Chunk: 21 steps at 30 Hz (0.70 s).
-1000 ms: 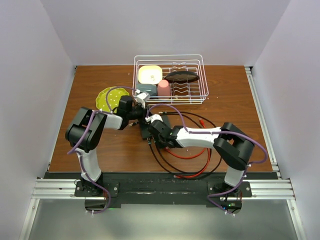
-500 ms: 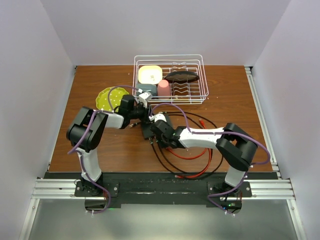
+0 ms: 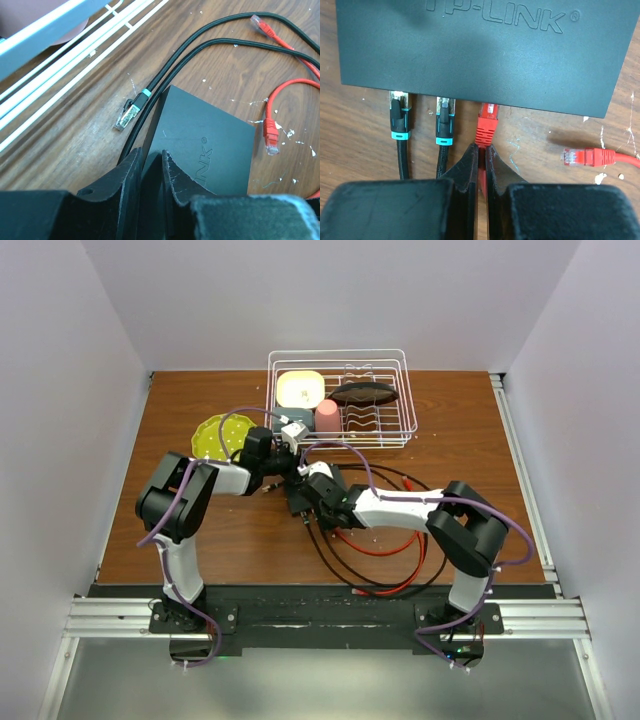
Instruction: Insert the plug into the switch port
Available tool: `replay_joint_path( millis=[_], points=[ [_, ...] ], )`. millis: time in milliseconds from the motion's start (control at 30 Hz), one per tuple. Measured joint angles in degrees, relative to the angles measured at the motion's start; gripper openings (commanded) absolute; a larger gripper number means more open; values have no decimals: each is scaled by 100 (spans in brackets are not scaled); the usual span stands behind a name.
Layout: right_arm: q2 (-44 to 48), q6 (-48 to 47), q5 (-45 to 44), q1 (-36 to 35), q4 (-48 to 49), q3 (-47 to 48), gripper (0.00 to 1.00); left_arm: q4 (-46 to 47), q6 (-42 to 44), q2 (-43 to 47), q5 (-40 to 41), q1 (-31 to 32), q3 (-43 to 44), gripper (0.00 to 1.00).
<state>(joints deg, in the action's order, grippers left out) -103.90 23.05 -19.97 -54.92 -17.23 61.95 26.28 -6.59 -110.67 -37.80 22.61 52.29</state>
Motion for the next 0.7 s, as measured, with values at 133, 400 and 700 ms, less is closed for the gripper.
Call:
replay_joint_path(
  millis=[133, 400, 700],
  points=[
    [-68, -11, 50, 61, -101, 101, 0, 2, 28, 0, 39, 2, 7, 0],
    [-118, -44, 190, 107, -225, 205, 0, 0, 28, 4, 63, 4, 9, 0],
    [-157, -216, 424, 168, -295, 286, 0, -74, 15, 282, 481, 44, -216, 0]
  ],
)
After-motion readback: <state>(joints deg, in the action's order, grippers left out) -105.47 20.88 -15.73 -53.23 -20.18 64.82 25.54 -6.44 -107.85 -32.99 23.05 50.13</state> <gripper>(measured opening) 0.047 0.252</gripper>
